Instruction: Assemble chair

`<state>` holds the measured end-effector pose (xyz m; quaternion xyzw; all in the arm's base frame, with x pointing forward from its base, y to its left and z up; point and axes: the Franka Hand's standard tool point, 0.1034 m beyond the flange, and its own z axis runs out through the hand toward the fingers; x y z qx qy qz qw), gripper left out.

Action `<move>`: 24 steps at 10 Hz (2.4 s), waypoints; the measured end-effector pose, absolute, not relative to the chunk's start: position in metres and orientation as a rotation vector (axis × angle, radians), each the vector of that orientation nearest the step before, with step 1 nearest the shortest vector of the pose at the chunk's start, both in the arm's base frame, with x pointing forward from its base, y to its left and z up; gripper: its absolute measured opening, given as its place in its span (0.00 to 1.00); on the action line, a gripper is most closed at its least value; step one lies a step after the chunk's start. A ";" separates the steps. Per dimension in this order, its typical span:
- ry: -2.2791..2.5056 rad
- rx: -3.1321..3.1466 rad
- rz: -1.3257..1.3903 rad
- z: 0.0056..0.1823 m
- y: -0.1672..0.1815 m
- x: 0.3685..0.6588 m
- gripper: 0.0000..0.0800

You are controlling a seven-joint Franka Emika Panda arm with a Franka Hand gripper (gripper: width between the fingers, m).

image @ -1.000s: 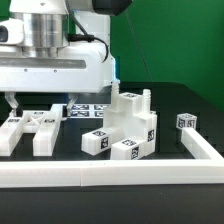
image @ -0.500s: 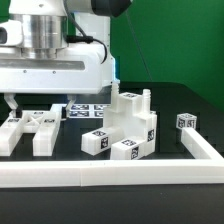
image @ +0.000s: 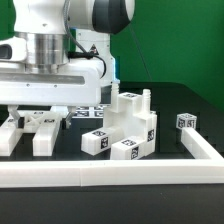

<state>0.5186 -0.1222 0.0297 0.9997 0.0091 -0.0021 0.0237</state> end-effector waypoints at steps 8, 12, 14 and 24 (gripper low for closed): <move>0.053 3.089 -0.034 0.013 -0.116 0.514 0.81; 0.052 3.089 -0.033 0.013 -0.116 0.514 0.36; 0.052 3.089 -0.033 0.013 -0.116 0.514 0.36; -0.045 3.176 -0.071 0.091 -0.104 0.525 0.36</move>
Offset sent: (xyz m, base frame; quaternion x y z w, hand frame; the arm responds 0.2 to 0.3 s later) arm 0.0047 0.0074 -0.0097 0.0048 0.0086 -0.0047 0.9999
